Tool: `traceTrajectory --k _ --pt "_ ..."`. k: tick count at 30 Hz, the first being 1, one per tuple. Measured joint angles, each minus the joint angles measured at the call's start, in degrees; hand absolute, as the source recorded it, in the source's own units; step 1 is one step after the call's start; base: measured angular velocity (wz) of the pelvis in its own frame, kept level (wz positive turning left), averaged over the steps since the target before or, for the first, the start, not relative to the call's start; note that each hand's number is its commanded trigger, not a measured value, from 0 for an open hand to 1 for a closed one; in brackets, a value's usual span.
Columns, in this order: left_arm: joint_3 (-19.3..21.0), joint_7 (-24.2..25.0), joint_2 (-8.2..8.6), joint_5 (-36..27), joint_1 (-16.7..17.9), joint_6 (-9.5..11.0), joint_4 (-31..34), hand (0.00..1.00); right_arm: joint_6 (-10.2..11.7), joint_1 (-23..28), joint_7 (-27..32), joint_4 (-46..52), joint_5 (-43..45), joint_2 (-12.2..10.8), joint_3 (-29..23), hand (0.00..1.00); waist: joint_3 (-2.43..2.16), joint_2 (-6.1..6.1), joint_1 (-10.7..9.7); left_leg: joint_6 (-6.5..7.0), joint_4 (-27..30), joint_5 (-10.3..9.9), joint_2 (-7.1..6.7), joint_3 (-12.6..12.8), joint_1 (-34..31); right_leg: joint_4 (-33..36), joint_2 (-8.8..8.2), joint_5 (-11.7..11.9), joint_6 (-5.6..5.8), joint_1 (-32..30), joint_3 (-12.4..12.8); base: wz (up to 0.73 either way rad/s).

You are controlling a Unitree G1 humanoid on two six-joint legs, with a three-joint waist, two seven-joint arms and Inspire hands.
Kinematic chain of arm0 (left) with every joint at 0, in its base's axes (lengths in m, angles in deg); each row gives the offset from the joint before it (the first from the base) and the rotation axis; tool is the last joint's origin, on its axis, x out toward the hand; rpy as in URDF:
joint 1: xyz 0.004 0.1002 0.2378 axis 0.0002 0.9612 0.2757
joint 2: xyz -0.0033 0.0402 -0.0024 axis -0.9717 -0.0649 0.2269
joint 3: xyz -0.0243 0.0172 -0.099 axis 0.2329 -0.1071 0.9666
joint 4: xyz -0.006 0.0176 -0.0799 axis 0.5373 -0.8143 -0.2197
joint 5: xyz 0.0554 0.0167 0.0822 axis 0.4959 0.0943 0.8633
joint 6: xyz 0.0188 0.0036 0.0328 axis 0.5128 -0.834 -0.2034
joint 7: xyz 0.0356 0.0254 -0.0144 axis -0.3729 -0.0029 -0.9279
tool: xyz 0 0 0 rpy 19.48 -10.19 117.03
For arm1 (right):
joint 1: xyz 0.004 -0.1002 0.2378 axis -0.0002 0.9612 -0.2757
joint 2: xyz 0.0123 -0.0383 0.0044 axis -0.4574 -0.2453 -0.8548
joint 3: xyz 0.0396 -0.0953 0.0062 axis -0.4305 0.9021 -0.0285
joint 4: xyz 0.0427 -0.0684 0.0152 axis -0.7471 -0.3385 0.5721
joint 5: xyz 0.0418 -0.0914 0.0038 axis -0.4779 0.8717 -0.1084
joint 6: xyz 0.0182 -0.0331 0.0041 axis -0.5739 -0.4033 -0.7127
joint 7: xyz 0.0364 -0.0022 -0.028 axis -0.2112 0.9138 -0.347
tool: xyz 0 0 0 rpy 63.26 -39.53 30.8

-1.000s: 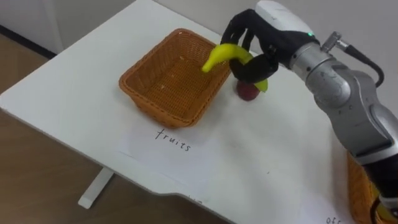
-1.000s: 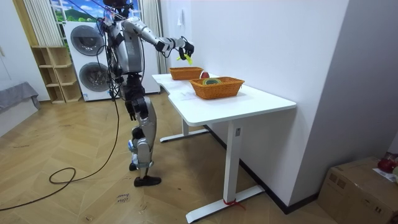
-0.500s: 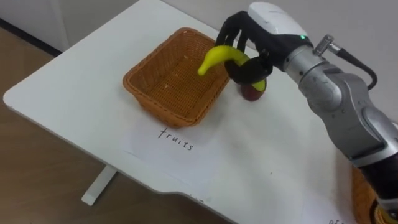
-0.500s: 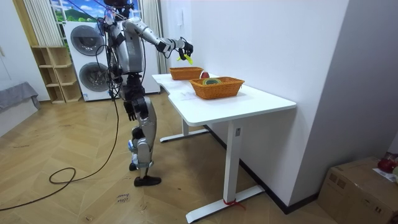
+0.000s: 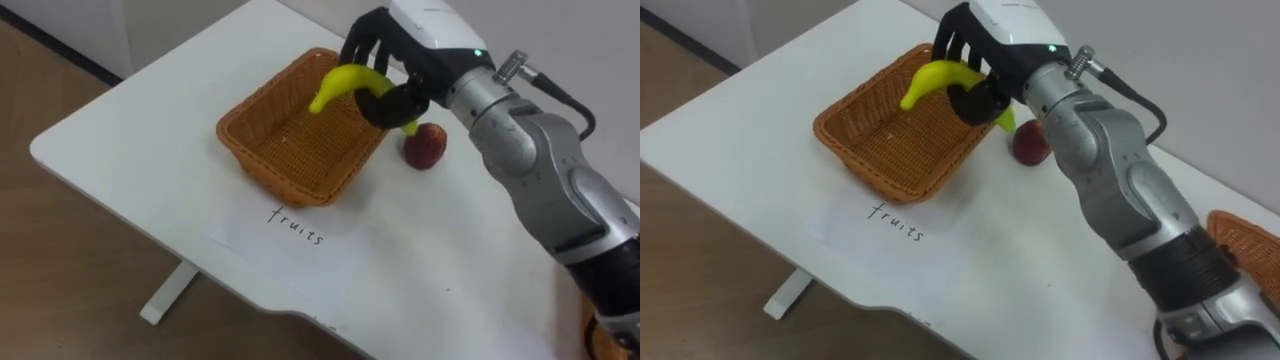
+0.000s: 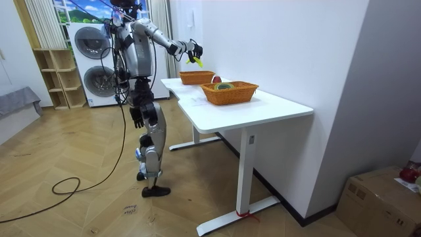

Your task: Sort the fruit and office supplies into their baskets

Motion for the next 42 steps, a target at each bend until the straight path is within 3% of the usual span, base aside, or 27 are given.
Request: traceTrajectory --k 12,16,22,23,24,25,32,42 --pt "-0.1 0.1 0.35 5.8 -0.3 -1.2 0.2 0.00 1.2 0.0 1.0 -2.9 -0.4 -3.3 0.5 1.00 0.07 -0.03 0.8 -0.02 0.0 0.0 -0.11 -0.2 -1.1 -0.9 0.10 0.0 0.04 -0.5 0.0 0.00" --pt "-0.1 0.2 0.29 5.9 -0.3 -1.2 0.8 0.00 1.7 0.0 1.1 -3.5 -0.2 -3.3 0.5 1.00 -0.03 -0.63 1.0 -0.06 0.4 0.0 -0.16 -1.2 -1.9 -0.8 0.12 0.0 0.04 -0.8 -0.7 0.12" --pt "-1.3 0.1 0.30 5.8 -0.2 -1.2 1.3 0.00 2.8 -0.1 1.9 -6.7 0.0 -3.4 1.1 1.00 0.26 -0.98 1.7 -0.05 0.7 0.0 -0.26 -1.4 -2.0 -0.8 -0.06 0.0 0.05 -0.8 -0.7 0.06" --pt "-1.3 0.1 0.27 5.8 -0.2 -1.2 1.3 0.00 2.8 -0.1 2.3 -6.8 0.0 -3.4 1.1 0.82 0.28 -0.99 1.7 -0.05 0.6 0.0 -0.28 -1.5 -2.1 -0.8 -0.06 0.0 0.06 -0.8 -0.7 0.00" --pt "-1.3 0.1 0.18 5.8 -0.2 -1.2 1.3 0.00 2.8 -0.3 2.7 -7.1 0.0 -3.5 1.6 0.52 0.30 -1.03 1.6 -0.04 0.6 0.0 -0.32 -1.7 -2.2 -0.8 -0.08 -0.1 0.19 -0.8 -0.9 0.00" --pt "-1.3 0.1 0.09 5.8 -0.2 -1.2 1.3 0.00 2.8 -1.2 2.9 -7.9 0.3 -3.5 2.6 0.00 0.35 -1.02 1.4 -0.04 0.6 0.0 -0.36 -1.7 -2.2 -0.9 -0.11 -0.2 0.31 -0.8 -1.0 0.00" --pt "-2.2 0.1 0.24 5.8 -0.2 -1.8 1.4 0.00 2.6 -2.7 3.0 -9.7 1.0 -3.6 4.6 0.00 0.43 -0.91 1.6 -0.05 1.1 0.0 -0.55 -2.0 -2.9 -0.9 -0.25 -0.2 0.33 -1.1 -1.4 0.05" --pt "-2.4 0.1 0.24 5.8 -0.3 -1.8 1.8 0.00 2.7 -2.7 3.0 -9.9 1.0 -3.6 4.6 0.00 0.89 -0.30 1.6 -0.03 1.1 0.0 -0.68 -2.0 -3.1 -0.9 -0.36 -0.2 0.38 -1.4 -1.4 0.00"
